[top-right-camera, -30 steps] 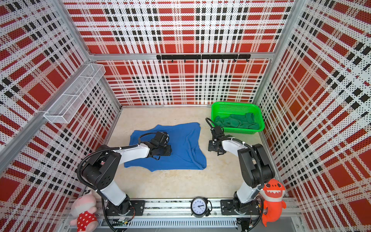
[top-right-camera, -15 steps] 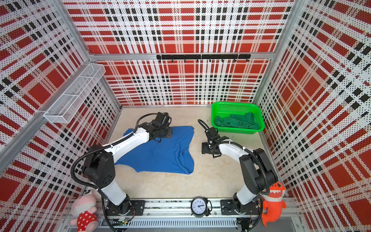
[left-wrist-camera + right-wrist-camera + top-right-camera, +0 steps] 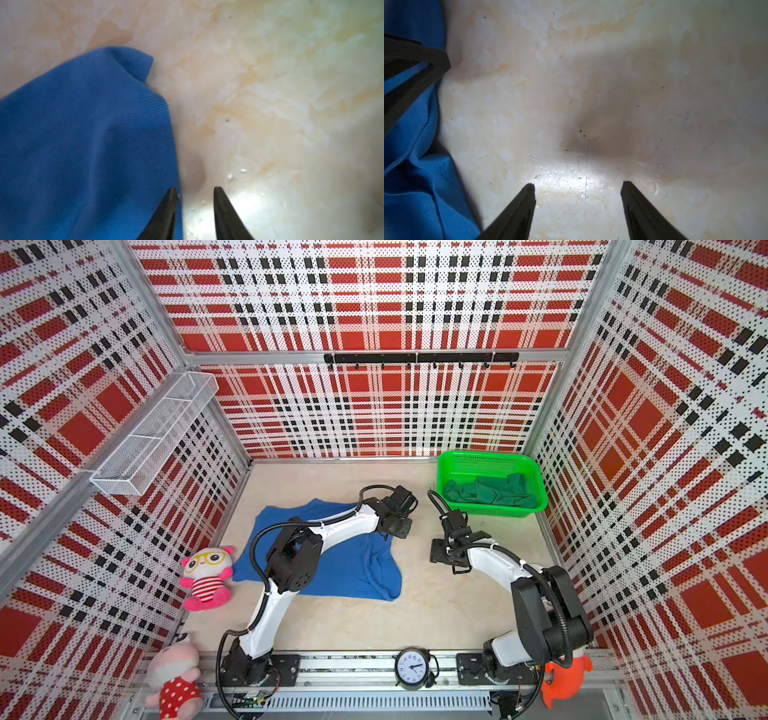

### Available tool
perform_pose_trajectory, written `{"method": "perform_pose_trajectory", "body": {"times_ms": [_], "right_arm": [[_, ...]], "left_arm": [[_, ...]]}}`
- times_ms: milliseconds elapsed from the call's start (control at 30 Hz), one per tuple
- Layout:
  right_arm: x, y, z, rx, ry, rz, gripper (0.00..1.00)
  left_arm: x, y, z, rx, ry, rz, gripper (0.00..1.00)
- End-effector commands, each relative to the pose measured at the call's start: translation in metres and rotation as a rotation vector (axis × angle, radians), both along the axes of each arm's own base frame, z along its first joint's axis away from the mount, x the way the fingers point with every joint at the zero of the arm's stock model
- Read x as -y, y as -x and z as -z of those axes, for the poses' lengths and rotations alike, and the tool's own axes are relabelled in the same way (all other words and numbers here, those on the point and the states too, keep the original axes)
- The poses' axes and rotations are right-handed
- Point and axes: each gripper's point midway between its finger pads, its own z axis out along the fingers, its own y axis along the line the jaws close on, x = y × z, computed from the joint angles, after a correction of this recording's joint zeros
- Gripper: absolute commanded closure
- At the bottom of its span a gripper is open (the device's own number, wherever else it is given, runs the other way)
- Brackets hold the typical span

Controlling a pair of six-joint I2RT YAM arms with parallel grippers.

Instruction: Fold and stack the tank tops

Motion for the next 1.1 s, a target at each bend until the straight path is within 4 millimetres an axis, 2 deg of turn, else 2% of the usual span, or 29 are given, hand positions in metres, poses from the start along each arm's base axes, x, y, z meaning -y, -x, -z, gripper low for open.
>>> {"method": "perform_pose_trajectory", "body": {"times_ms": [0,133,300,500,600,700,833,1067], "right_arm": [[0.000,-0.004,-0.004,0.026,-0.017,0.008,0.30],[-0.003,-0.008,-0.005,0.030,-0.025,0.003,0.30],[-0.003,-0.010,-0.008,0.039,-0.023,0.006,0.30],[-0.003,-0.011,-0.008,0.038,-0.025,0.008,0.30],[-0.011,-0.014,-0.012,0.055,-0.057,-0.026,0.31],[-0.031,-0.018,-0.023,0.104,-0.133,-0.070,0.32],[-0.053,-0.021,-0.031,0.139,-0.131,-0.131,0.33],[-0.063,-0.026,-0.029,0.166,-0.121,-0.145,0.34]], "left_arm": [[-0.001,-0.011,-0.010,0.038,-0.008,-0.019,0.65],[-0.004,-0.011,0.002,0.023,-0.023,-0.023,0.69],[-0.004,-0.012,0.005,0.016,-0.017,-0.021,0.82],[-0.007,-0.013,0.011,0.006,-0.025,-0.018,0.94],[-0.007,-0.013,0.012,-0.005,-0.002,-0.016,1.00],[-0.008,-0.017,0.006,0.010,0.021,-0.026,1.00],[-0.011,-0.023,-0.019,0.053,0.046,-0.040,1.00],[-0.021,-0.028,-0.062,0.123,0.077,-0.059,1.00]]}}
